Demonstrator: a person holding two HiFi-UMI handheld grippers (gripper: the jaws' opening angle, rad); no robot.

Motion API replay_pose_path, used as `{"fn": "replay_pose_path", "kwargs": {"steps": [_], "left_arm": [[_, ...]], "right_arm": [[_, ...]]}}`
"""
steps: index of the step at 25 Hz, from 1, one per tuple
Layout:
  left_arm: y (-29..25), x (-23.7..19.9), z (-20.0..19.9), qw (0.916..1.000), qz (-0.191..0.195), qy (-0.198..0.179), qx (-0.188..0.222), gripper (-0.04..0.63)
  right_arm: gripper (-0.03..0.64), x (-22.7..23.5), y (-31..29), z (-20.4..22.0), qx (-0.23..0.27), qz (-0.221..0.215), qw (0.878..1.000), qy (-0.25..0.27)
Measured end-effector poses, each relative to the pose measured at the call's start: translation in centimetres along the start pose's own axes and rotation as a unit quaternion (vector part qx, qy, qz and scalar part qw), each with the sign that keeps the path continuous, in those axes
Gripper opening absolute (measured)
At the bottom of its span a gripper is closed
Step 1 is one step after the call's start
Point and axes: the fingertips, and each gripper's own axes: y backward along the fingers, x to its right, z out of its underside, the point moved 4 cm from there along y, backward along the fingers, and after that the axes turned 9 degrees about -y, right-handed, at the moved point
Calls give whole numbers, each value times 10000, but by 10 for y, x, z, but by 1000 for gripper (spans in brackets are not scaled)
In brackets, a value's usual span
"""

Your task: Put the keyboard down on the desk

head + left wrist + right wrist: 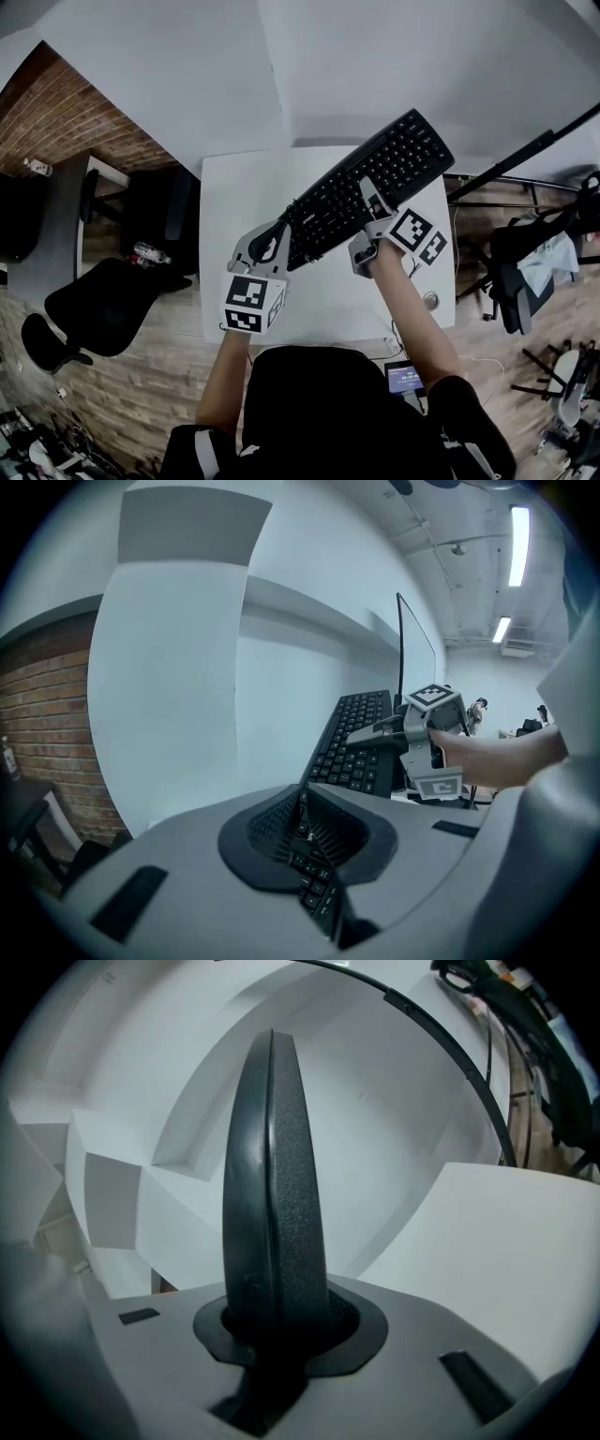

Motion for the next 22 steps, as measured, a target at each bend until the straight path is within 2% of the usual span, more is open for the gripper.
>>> {"fn": "replay_pose_path", "kwargs": {"steps": [3,6,9,13,17,22], "left_arm": [[-9,-11,9,9996,224,-123,-108,20],[-19,-22,19,9984,488,-175,-225,60],[-28,-27,28,9958,739,-407,-354,97],[-44,-31,42,9866,1165,-965,-611,158],[-52,-31,68,9783,1428,-1203,-901,228],[-63,-22,86,9659,1653,-1674,-1081,249]], "right_arm": [[101,5,-15,7,48,58,9999,-137],[101,9,-31,14,102,150,9995,-268],[101,18,-44,18,150,229,9982,-526],[101,34,-63,17,252,352,9954,-858],[101,49,-74,17,382,471,9913,-1166],[101,70,-79,21,524,557,9840,-1611]]}}
